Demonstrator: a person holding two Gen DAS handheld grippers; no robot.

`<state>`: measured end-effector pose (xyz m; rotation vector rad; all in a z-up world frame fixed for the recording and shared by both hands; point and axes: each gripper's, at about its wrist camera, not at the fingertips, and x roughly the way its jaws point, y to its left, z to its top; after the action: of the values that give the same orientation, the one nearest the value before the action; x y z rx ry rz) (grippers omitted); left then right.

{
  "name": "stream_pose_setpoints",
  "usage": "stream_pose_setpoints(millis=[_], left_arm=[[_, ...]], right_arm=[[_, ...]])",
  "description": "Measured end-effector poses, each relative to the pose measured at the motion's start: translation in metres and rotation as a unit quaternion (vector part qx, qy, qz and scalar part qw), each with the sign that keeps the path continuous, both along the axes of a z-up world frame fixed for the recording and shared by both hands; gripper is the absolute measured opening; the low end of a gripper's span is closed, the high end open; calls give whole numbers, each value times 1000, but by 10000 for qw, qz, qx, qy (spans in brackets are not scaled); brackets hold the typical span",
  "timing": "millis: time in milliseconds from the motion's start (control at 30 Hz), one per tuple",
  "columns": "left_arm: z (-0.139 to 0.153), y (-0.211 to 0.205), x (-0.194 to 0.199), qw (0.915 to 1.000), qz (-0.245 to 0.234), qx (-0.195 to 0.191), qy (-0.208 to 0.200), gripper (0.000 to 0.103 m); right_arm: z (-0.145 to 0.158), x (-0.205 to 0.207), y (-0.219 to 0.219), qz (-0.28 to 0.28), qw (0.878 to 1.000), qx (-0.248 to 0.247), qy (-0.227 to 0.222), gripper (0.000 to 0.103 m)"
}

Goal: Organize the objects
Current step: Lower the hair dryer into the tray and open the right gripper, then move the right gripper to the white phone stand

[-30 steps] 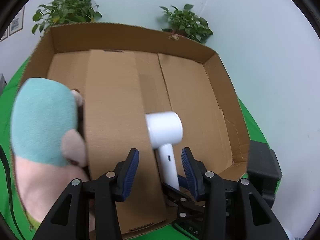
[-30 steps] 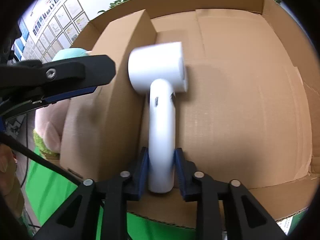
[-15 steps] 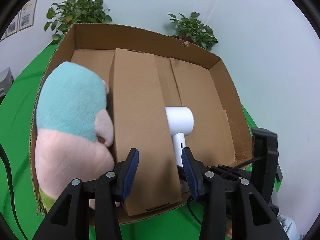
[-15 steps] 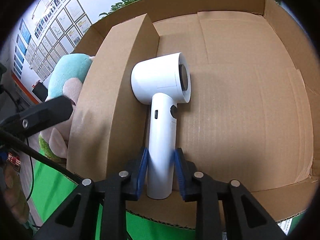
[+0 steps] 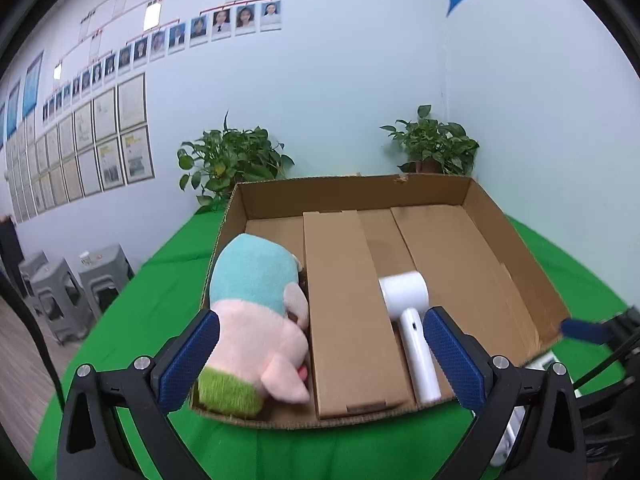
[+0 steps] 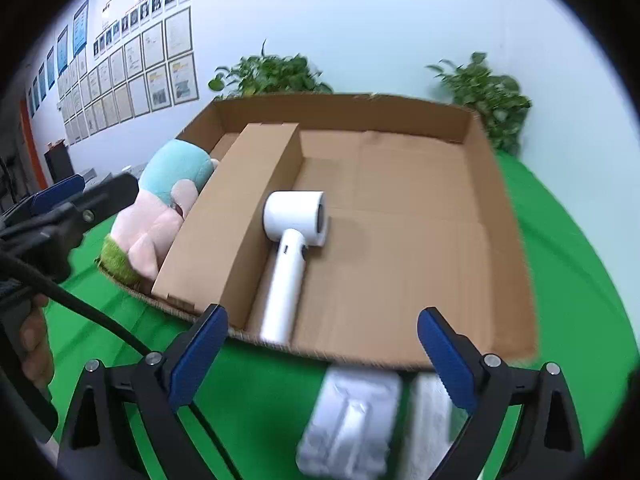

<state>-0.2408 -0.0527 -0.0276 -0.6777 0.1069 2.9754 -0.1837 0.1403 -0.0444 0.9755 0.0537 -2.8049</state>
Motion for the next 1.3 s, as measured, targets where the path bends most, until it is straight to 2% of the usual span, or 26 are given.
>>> stream_pose_setpoints(millis=[100,233,400,567,1133,1233,1300], left_arm=[[-3,7,16,10000,-13,35,6,103],[-6,12,35,9999,40,112,-35,103],[-7,30,70,9999,78,-94,28,103],[-6,41,87,10000,23,-97,12,103],[-22,39,68,9984,-135,329,-447,103],[-29,40,62,9977,-215,349,-548,103],[-35,39,55,9952,-388,491,-747,103]], right_arm=[[-4,18,12,-160,9997,-159,40,96],[-4,29,7,-296,9995,-122,19,96],[-11,51,16,-345,9991,-238,11,97],[-13,58,20,-383,9988,-302,20,97],[-27,46,30,-375,9987,-314,-116,97],[-35,46,38,-256,9965,-722,-320,97],[-44,48,41,-68,9944,-952,-462,97]])
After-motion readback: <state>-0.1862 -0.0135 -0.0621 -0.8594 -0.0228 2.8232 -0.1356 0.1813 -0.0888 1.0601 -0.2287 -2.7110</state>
